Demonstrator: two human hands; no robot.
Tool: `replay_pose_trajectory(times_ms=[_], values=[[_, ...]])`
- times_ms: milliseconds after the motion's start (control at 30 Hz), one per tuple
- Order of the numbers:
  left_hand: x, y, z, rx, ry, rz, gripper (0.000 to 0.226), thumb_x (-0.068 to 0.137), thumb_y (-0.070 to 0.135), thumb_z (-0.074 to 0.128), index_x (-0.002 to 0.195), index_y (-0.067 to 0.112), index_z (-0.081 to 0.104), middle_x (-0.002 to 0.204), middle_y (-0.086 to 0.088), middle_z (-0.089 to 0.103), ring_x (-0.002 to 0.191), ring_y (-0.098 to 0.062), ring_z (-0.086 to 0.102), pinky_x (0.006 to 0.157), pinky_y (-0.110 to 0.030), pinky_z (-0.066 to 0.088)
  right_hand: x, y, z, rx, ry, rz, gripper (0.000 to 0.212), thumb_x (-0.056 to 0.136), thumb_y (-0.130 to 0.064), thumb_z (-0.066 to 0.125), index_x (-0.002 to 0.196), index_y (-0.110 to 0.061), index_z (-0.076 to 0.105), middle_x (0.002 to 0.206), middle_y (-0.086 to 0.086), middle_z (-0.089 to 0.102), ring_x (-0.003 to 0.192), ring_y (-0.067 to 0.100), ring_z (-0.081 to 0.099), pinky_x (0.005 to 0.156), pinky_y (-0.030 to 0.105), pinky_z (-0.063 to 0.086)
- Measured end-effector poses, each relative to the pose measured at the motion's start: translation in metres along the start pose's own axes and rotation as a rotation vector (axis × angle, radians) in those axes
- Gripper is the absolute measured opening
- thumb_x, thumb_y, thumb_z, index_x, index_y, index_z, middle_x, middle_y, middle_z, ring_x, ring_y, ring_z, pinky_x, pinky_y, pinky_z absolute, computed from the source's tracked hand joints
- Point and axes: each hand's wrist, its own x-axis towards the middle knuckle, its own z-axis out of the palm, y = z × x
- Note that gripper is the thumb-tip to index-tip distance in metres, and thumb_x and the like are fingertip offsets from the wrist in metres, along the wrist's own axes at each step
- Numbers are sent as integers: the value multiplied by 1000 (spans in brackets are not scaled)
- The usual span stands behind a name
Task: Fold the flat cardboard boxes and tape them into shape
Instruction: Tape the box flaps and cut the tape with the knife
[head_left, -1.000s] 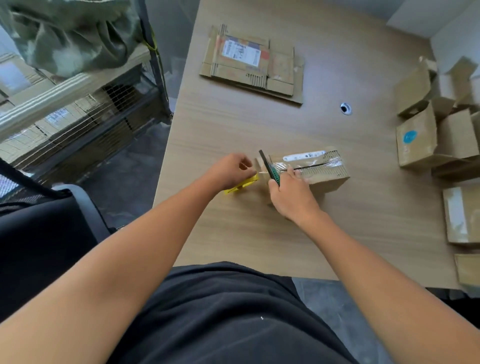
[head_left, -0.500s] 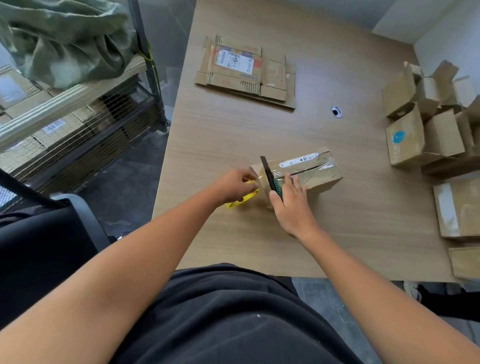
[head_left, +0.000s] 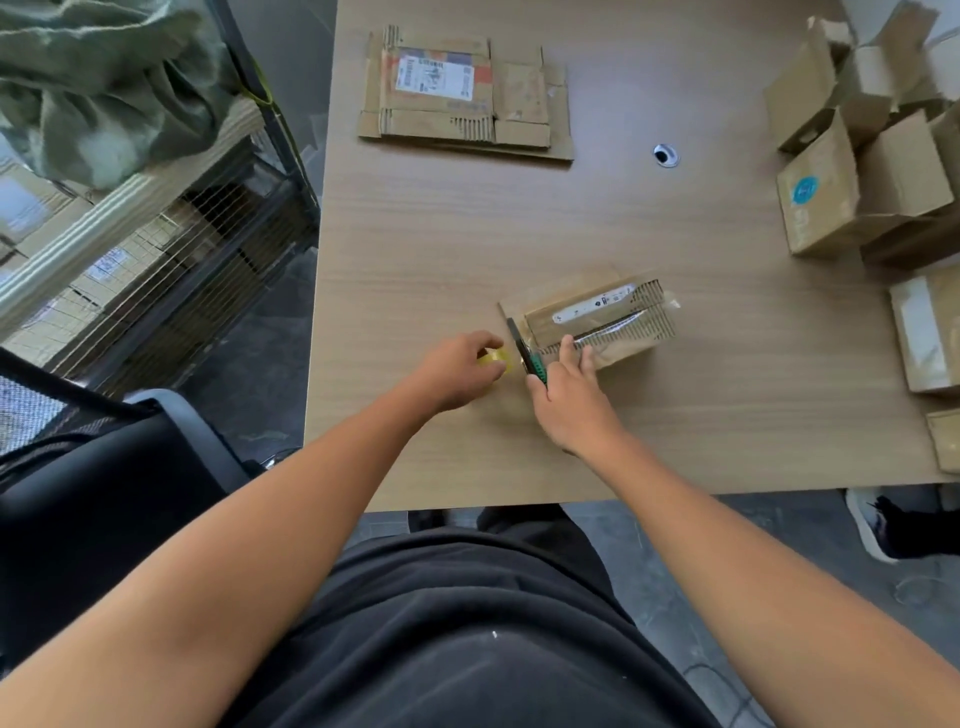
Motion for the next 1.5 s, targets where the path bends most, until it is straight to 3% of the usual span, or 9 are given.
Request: replay_pose_trajectory(times_ms=[233,367,533,733,867,1067,1200,1367,1500], values=[[6,12,-12,103,-33,-112,29,88,39,67,113,25,67,92,6,65,50,-12,69,65,-24,55,6,-3,-5,-20,-52,-21,57,108,-44,29,152,-9,37,170,10,-6,154,36,-17,121,58,17],[17,11,-16,147,-225,-272,25,92,30,65,107,12,72,95,-7,75,72,-26,76,76,-36,61,7,-3,-7,-20,-65,-29,59,108,-44,28,154,-7,35,170,10,-5,153,37,-17,123,54,13],[11,2,-9,-117,-165,-321,9,93,20,68,96,12,68,84,-10,60,50,-22,56,48,-28,48,6,-1,-5,-40,-94,-47,58,108,-41,29,142,2,47,169,12,-10,152,39,-21,123,54,7],[-12,6,11,295,39,-64,14,95,36,56,97,28,67,113,1,61,89,-24,63,77,-34,53,6,-4,-5,-153,-178,-21,58,108,-38,28,136,6,53,167,7,-22,150,37,-28,121,64,14],[-32,0,3,243,76,114,13,96,39,57,95,29,66,115,7,55,95,-19,59,79,-34,50,2,0,-4,-165,-196,-13,51,105,-38,34,125,0,61,166,2,-28,149,31,-34,117,67,21],[-32,-9,-39,50,201,52,8,93,25,59,85,28,62,121,5,61,110,-23,59,94,-39,46,-6,13,-4,241,95,-42,84,92,-70,40,157,-17,35,169,12,9,157,28,0,122,54,23],[-8,-8,-57,14,17,-7,21,89,14,52,80,23,69,147,8,52,118,-21,57,76,-31,42,-1,11,11,229,448,21,76,85,-78,43,122,-15,65,131,7,63,131,25,49,108,53,41],[25,1,-54,-147,-207,6,28,83,7,44,87,15,70,151,14,47,69,-9,60,52,-28,46,19,-3,32,129,720,-17,52,86,-56,68,108,-9,67,110,5,65,110,29,51,93,49,45],[32,4,-36,-277,-344,-26,31,68,19,42,83,10,67,141,12,53,113,-29,62,57,-37,48,28,5,40,58,776,-86,47,77,-46,78,105,-12,63,111,3,64,106,29,54,85,45,46]])
